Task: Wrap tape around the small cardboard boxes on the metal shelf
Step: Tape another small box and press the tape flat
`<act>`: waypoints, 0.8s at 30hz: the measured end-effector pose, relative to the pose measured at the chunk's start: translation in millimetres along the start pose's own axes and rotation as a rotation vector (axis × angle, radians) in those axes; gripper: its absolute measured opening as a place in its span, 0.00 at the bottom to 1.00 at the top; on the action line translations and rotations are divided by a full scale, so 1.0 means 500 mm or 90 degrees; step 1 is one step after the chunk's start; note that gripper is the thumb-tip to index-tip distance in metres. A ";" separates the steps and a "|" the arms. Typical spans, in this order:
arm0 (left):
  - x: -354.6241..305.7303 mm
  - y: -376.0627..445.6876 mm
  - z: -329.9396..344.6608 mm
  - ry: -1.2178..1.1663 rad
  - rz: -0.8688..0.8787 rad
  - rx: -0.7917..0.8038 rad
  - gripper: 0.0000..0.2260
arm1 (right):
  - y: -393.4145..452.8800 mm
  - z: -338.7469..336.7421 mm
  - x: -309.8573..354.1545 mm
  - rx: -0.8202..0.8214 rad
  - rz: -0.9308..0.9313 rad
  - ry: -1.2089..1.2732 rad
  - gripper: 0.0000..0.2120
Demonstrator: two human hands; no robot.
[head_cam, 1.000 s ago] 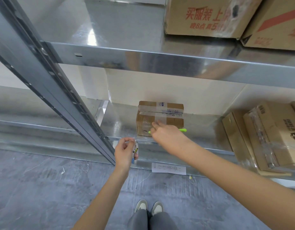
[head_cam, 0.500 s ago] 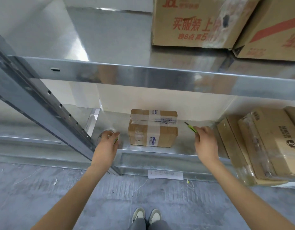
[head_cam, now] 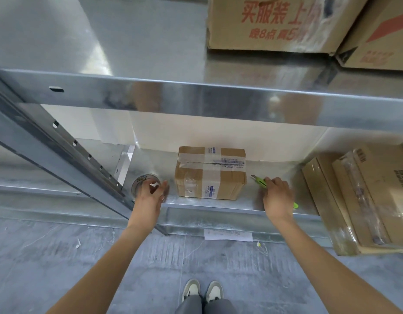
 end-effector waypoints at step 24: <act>-0.016 -0.003 -0.029 -0.036 -0.015 -0.063 0.24 | -0.075 -0.053 0.123 0.281 0.128 0.889 0.39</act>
Point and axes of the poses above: each hand's wrist, its own y-axis towards the middle knuckle, its own z-axis out of the palm, x = y × z, the point moved 4 cm from there along y, towards the middle knuckle, and after that the axes turned 2 degrees about z, right-handed, at the moved point
